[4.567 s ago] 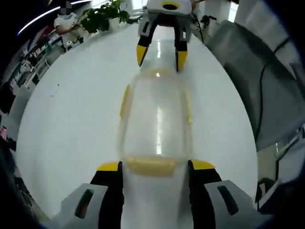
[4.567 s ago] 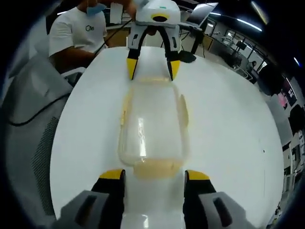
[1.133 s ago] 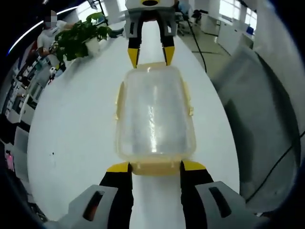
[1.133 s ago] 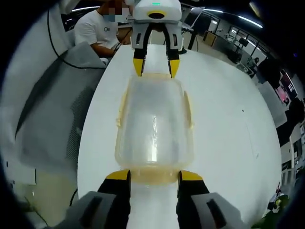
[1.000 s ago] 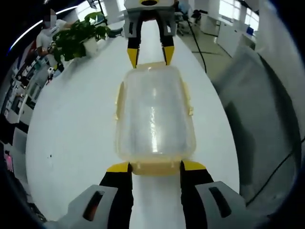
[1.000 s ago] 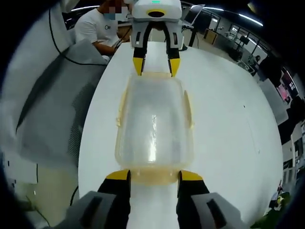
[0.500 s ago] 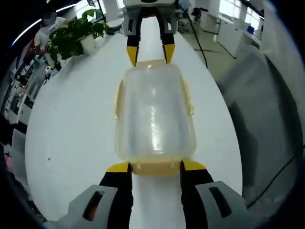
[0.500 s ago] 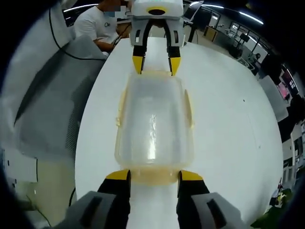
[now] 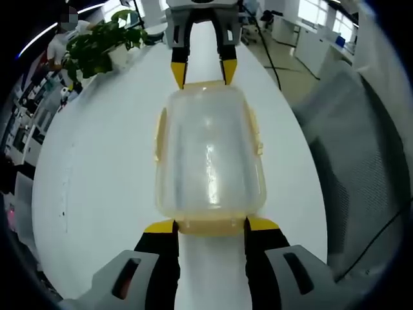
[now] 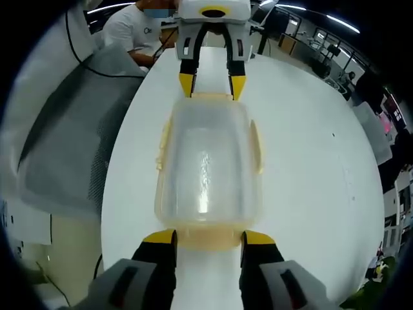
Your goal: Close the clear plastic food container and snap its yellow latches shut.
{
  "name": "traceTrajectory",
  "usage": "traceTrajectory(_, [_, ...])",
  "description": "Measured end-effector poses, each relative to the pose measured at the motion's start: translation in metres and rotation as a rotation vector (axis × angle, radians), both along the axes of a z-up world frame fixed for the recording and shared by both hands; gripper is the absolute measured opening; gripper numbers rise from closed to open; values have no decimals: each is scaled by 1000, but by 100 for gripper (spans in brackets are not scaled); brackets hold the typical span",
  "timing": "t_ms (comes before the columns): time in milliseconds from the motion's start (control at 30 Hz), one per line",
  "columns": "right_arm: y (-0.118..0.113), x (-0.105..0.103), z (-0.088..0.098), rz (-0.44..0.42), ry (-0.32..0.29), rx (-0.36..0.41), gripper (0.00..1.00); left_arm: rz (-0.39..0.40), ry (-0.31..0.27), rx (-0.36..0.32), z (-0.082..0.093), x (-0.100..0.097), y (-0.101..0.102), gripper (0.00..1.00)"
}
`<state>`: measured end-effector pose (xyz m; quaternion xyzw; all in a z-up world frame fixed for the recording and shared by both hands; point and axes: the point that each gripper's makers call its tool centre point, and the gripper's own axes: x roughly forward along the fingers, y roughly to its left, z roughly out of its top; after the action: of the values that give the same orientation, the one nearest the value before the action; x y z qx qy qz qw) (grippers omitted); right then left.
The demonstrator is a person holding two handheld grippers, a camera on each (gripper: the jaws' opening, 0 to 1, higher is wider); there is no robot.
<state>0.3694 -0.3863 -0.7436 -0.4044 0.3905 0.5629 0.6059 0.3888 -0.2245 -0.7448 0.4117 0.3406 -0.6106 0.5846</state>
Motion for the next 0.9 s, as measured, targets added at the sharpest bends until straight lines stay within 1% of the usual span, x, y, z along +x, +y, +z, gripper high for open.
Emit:
traceTrajectory(200, [0,0,0,1,-16,-2,36,6,-5,3,-2,0,0,37])
traceTrajectory(333, [0,0,-1,-6,-15,-10,37,-30,-29,8,-3,-1,2,38])
traceTrajectory(367, [-3,0,-2,-19,-3,-29,38,-49,-39,22,-5,-1,5,39])
traceTrajectory(400, [-4,-1,-3,-26,0,-37,43,-46,-29,24,-6,-3,6,41])
traceTrajectory(433, [-4,-1,-4,-22,-4,-38,47,-41,-10,24,-7,-7,8,47])
traceTrajectory(467, [-5,-2,-3,-17,-6,-41,49,-40,-6,23,-7,-7,8,54])
traceTrajectory(500, [-6,-4,-3,-17,2,-43,48,-19,2,24,-7,-8,11,57])
traceTrajectory(567, [-7,-5,0,-18,6,-38,47,-8,8,19,-5,-8,17,56])
traceTrajectory(600, [-7,-5,2,-25,4,-33,48,6,15,10,-4,-9,18,57])
traceTrajectory(633, [-7,-5,3,-32,8,-29,48,36,30,2,-3,-8,20,58])
traceTrajectory(700, [-5,-8,6,-55,32,-15,45,52,33,-8,-2,-6,23,58])
traceTrajectory(733, [-3,-9,8,-48,23,-14,45,52,25,-11,-1,-5,25,58])
traceTrajectory(800, [-1,-12,11,-42,19,-15,46,70,33,-18,1,-4,26,58])
traceTrajectory(900, [1,-11,14,-60,20,-1,45,107,49,-43,6,-4,26,58])
